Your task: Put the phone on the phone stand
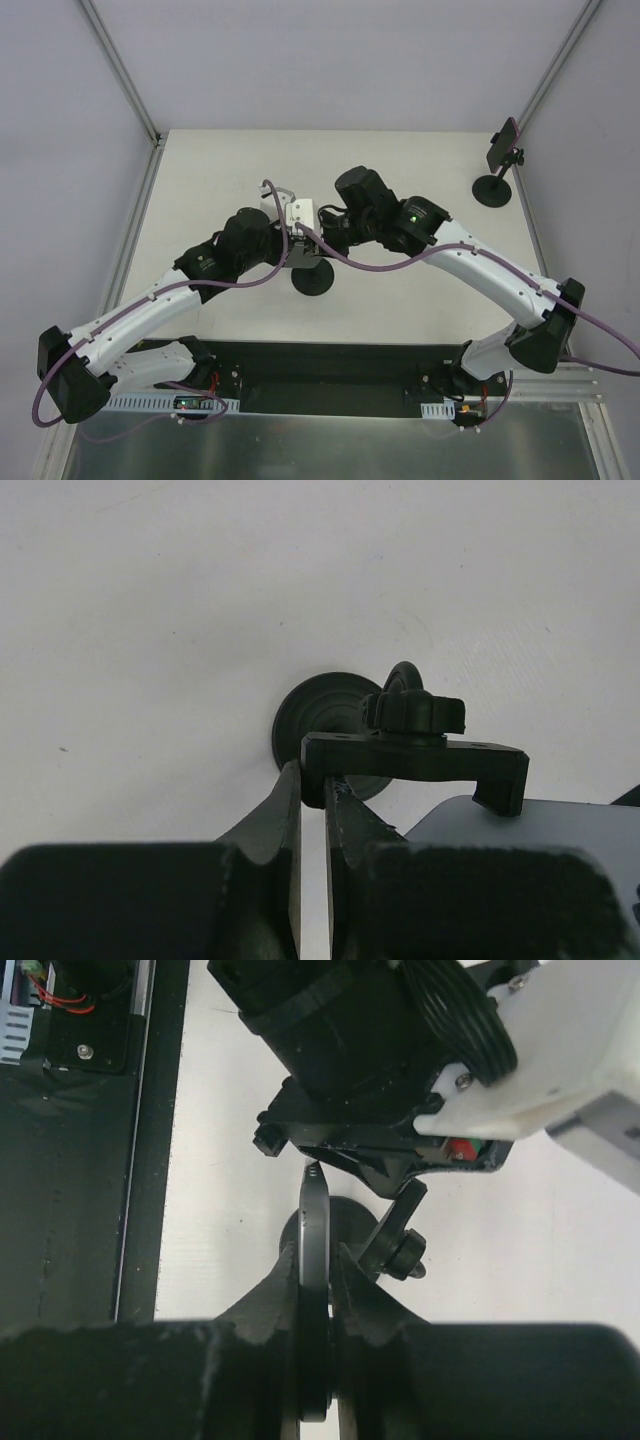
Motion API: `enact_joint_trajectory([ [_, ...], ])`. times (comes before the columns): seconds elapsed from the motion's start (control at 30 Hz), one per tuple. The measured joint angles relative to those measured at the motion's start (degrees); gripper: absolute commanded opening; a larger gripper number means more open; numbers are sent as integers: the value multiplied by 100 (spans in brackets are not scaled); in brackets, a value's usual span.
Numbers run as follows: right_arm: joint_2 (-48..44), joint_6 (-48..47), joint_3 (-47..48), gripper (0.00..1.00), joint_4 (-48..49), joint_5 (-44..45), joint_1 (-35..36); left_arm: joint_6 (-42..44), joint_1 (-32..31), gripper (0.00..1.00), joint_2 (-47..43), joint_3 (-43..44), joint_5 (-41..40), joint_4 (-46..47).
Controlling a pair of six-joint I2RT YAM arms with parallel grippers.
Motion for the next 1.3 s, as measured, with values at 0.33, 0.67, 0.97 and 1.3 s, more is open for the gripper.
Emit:
enact_joint_trajectory([
  [0.33,935,-892,1351,1,-1335,-249,107,138,70,0,-46,118,337,-256],
  [0.67,1051,-1300,1423,0,-1537,-92,363,621,70,0,-90,334,999,-474],
  [0.97,1314,-1799,1534,0,-1749,240,459,911,133,0,-44,474,1220,-601],
  [1.3,1270,-1650,1414,0,-1604,551,505,470,144,0,-127,400,809,-581],
])
